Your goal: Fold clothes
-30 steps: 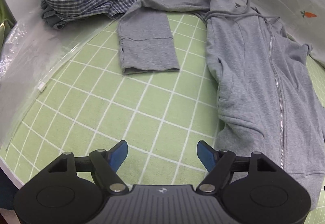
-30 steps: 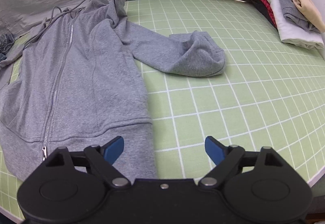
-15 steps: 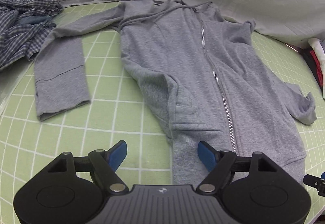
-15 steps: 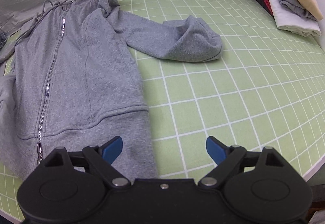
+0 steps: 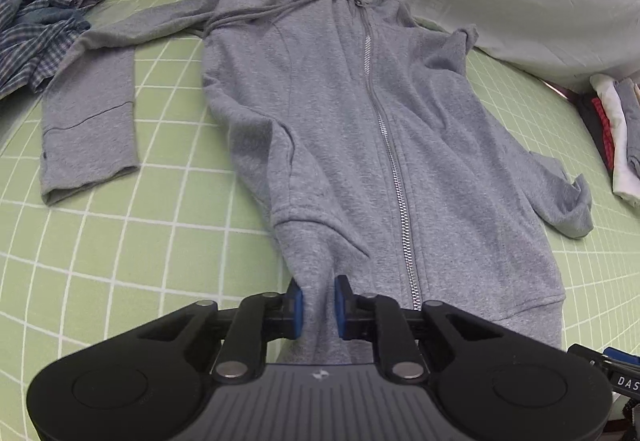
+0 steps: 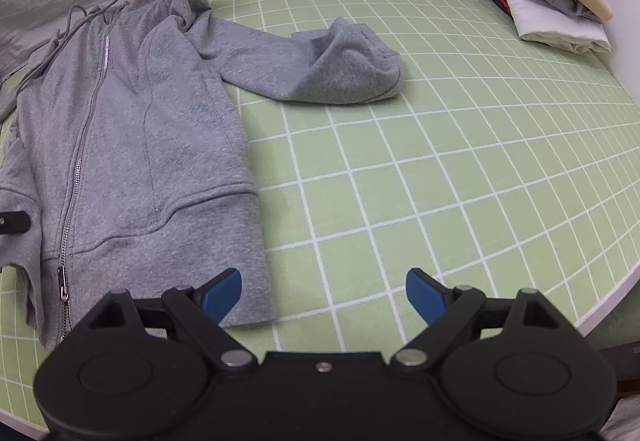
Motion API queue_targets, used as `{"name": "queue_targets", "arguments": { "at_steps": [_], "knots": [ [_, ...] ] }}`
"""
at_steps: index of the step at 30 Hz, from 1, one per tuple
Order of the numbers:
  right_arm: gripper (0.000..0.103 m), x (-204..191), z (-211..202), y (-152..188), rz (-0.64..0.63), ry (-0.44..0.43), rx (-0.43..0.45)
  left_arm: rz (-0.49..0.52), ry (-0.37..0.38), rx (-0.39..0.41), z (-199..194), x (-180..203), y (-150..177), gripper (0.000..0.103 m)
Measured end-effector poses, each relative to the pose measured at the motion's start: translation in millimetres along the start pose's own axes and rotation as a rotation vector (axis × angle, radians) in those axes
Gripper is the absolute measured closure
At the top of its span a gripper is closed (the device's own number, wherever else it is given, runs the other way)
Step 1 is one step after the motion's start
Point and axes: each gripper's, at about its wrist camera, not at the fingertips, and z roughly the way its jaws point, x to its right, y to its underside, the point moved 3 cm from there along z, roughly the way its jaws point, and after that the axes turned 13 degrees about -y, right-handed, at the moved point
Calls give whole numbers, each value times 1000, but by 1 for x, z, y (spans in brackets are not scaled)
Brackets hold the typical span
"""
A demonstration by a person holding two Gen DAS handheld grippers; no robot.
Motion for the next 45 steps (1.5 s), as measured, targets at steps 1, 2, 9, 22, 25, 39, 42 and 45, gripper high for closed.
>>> {"name": "queue_targets", "arguments": {
  "at_steps": [1, 2, 9, 22, 25, 39, 42, 45],
  "knots": [
    [13, 0, 1, -2, 4, -8, 5, -29, 3, 2, -6, -8, 1, 93],
    [13, -1, 1, -4, 6, -18, 10, -65, -6, 9, -14, -17, -3, 93],
    [13, -18, 21, -18, 18, -159, 30, -305, -49, -27, -26, -83, 6, 93],
    [88, -52, 29, -21, -103, -274, 0, -295, -23, -123, -38, -82, 46, 93],
    [87, -46, 18, -1, -118, -256, -44, -277, -57, -200, -35, -78, 64, 92],
    [2, -29, 2, -50, -135, -184, 128, -313, -241, 12, -54, -66, -17, 1],
    [0, -24, 5, -68, -178, -136, 179, -275, -223, -24, -37, -48, -31, 1],
    [0, -10, 13, -84, -129, -119, 194, -213, -232, -53, -20, -26, -39, 1]
  ]
}}
